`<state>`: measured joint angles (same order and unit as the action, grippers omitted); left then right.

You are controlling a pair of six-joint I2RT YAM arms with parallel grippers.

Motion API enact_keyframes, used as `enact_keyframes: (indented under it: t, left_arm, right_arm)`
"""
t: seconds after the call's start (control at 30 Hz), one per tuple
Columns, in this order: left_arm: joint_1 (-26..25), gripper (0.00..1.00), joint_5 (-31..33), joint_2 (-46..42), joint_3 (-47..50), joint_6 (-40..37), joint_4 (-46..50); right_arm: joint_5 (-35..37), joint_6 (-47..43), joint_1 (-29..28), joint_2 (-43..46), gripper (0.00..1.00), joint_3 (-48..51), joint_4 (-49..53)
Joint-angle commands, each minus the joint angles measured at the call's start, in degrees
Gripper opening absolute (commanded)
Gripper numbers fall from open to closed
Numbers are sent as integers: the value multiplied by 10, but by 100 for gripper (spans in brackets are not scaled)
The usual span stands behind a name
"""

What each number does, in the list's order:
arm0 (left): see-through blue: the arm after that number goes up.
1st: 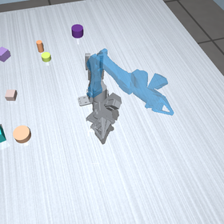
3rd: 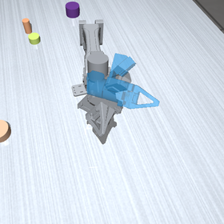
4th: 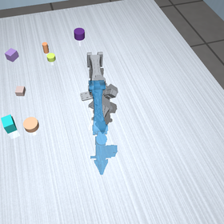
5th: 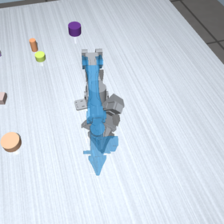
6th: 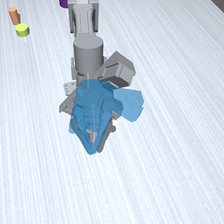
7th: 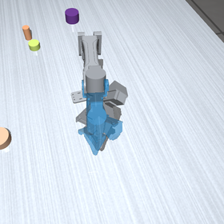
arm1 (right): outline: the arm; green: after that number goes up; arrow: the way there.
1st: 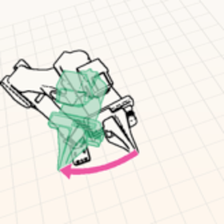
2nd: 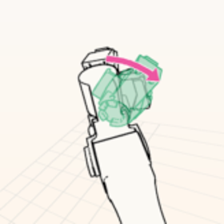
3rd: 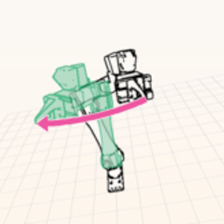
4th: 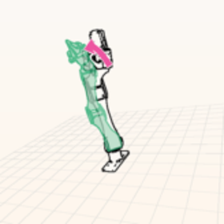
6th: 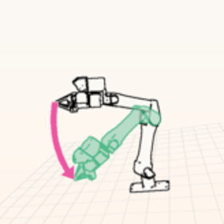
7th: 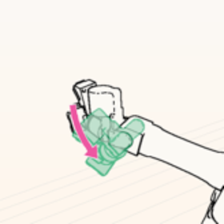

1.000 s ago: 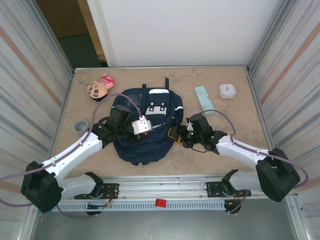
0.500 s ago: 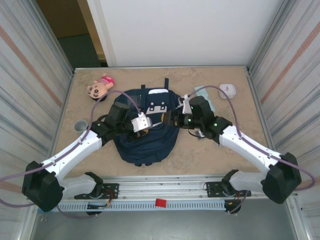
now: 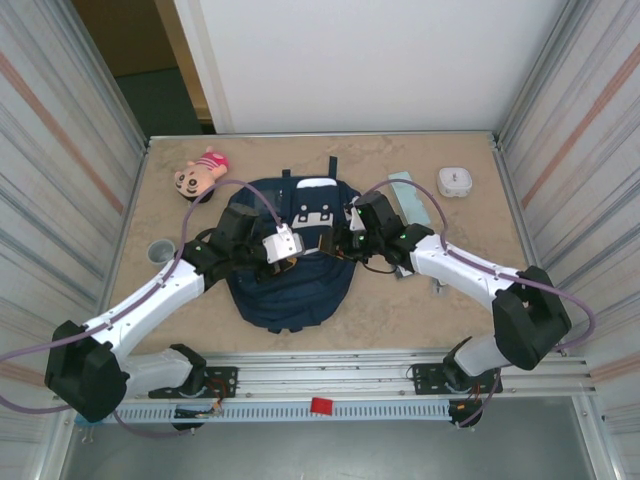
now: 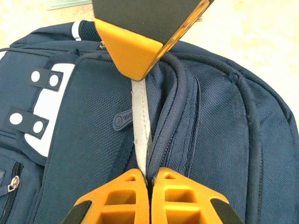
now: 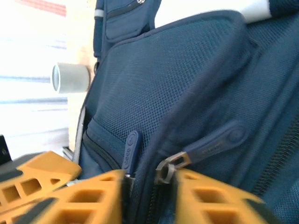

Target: Pack the student bag

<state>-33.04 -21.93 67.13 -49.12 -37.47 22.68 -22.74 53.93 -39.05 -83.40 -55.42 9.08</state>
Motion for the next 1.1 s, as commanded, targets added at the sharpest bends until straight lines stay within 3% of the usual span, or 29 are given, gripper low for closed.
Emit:
enact_keyframes:
  t: [0.0,0.13,0.27,0.37,0.5,0.6,0.73,0.9,1.0,1.07]
  left_arm:
    - [2,0,-45,-11,-20,2,-50]
    - [0,2,-50,-12,-13,1,-41]
    - [-5,38,-50,-10,-12,10,-45]
    - [-19,55,-36,0,-15,9,-52]
    - [-36,64,-21,24,-21,14,-77]
    - [-43,67,-3,47,-29,16,-86]
    - [-44,61,30,75,-32,16,-93]
    - [-39,18,39,84,-30,6,-80]
    - [-20,0,-24,58,-21,-1,-77]
    - [3,0,-94,31,-4,-3,-92]
  right_arm:
    - [3,24,-8,-11,12,-13,-21]
    - [4,28,-7,-7,0,-14,-34]
    - [5,32,-8,0,0,-12,-40]
    - [6,33,-9,3,0,-12,-40]
    - [10,35,-11,9,0,-10,-41]
    - [11,37,-13,15,0,-10,-41]
    - [13,39,-16,28,0,-7,-46]
    - [12,12,-16,58,2,-4,-46]
    - [28,-40,-13,89,17,3,-29]
    - [30,-91,0,112,33,14,-18]
